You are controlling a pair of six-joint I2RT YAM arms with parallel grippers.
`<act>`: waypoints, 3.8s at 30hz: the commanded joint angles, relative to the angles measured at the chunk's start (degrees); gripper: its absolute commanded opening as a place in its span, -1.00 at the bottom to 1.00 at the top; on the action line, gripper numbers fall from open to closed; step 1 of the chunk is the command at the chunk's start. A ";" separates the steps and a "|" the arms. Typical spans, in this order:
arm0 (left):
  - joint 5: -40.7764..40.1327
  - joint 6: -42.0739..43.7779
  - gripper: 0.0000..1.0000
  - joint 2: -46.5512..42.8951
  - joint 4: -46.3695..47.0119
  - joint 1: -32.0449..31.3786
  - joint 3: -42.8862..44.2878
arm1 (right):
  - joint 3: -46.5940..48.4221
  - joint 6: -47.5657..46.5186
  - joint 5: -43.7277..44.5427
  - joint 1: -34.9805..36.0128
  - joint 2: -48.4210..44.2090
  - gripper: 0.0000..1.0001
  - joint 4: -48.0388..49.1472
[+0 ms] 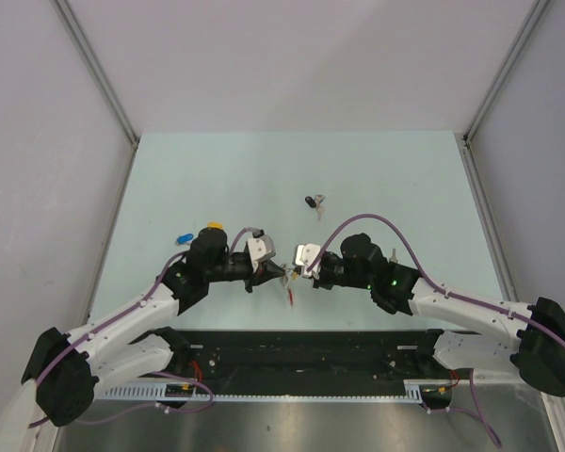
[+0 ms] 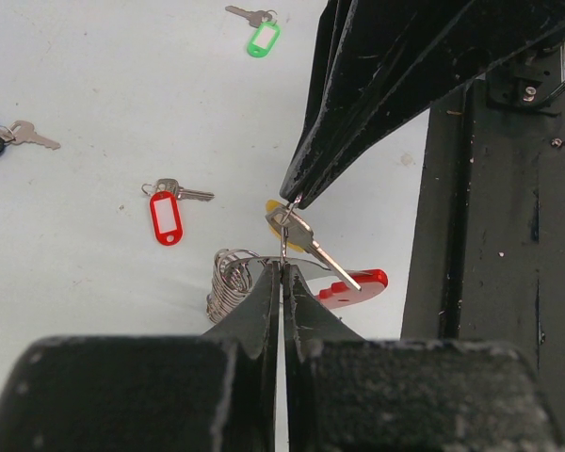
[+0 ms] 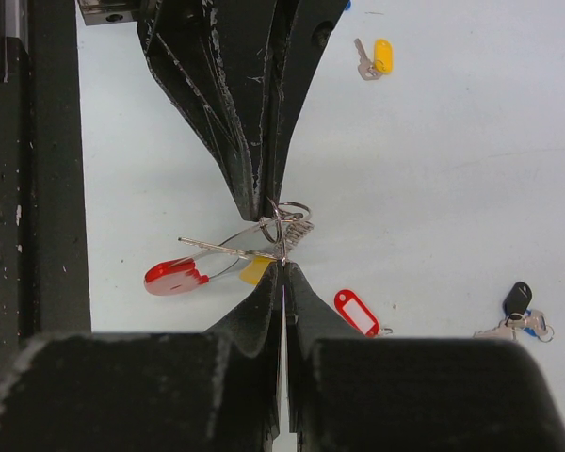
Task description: Put the keys on the keyring
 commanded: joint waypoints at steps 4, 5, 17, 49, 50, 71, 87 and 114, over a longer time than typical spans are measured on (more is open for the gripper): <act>0.47 1.75 -0.99 -0.38 0.09 -0.19 1.62 | 2.01 0.65 -1.19 -0.11 -0.42 -1.00 1.88; 0.55 1.83 -0.99 -0.38 0.09 -0.19 1.62 | 2.10 0.56 -1.28 -0.20 -0.34 -1.00 1.80; 0.99 1.92 -0.99 -0.20 0.18 -0.28 1.62 | 2.80 0.30 -2.51 -0.03 0.46 -1.00 1.00; 0.64 7.90 -0.99 -0.47 -1.85 -0.28 1.71 | 3.33 1.88 -5.32 -1.08 -1.65 -1.00 -1.28; 0.73 7.99 -0.99 -0.38 -1.84 -0.28 1.71 | 3.24 1.97 -5.24 -1.17 -1.48 -1.00 -1.19; 1.43 8.34 -0.99 -0.64 -1.93 -0.28 1.62 | 3.33 3.11 -4.09 -1.78 -0.77 -1.00 1.00; 1.70 8.34 -0.99 -0.82 -1.84 -0.37 1.44 | 3.77 3.11 -4.97 -1.96 0.46 -1.00 1.44; 1.26 8.25 -0.99 -1.17 -1.84 -0.37 1.44 | 3.86 3.02 -6.11 -2.05 1.07 -1.00 0.56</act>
